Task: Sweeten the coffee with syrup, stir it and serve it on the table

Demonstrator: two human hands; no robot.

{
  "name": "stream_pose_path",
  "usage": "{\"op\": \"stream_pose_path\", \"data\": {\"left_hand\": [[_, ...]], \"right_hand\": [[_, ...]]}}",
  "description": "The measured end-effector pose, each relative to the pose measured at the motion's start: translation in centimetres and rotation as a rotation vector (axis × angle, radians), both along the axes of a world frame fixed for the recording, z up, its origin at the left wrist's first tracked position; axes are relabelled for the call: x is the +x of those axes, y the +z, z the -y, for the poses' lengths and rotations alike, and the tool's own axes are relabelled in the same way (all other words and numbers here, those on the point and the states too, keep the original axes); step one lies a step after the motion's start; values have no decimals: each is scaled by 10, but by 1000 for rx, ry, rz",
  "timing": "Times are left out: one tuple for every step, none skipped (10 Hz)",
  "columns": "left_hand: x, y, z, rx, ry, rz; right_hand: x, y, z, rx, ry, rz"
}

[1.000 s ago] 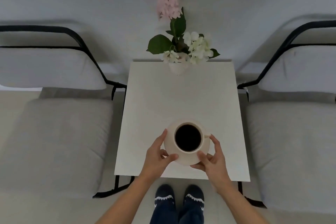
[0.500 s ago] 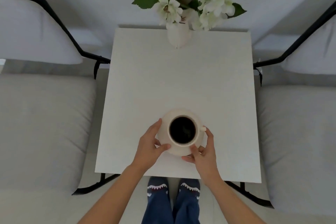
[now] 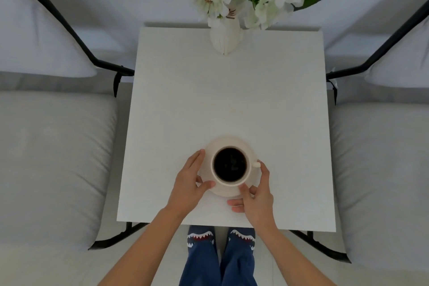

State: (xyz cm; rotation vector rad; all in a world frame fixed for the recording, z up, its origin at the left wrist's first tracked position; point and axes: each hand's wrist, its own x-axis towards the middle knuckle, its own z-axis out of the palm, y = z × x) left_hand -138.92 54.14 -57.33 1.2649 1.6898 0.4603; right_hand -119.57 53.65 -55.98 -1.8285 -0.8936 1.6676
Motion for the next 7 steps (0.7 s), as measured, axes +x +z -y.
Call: {"op": "stream_pose_path", "data": {"left_hand": [[-1,-2,-1,21,-8,-27],[-1,-1,-2,35,-30,-74],[-1,1,-3,37,-32,-134],[0,2,-4,37,-45,-154],[0,2,-4,42,-67,-169],[-1,7,-3,68,-95,-175],[-3,9,4,154,-7,-223]], "right_hand": [[-1,-1,-3,2,27,59],[0,-3,-6,-11,58,110],[0,-5,-9,-23,76,146],[3,-6,-10,-14,105,177],[11,-6,-8,27,169,171],[18,10,-9,10,216,174],[37,32,-14,104,66,219]]}}
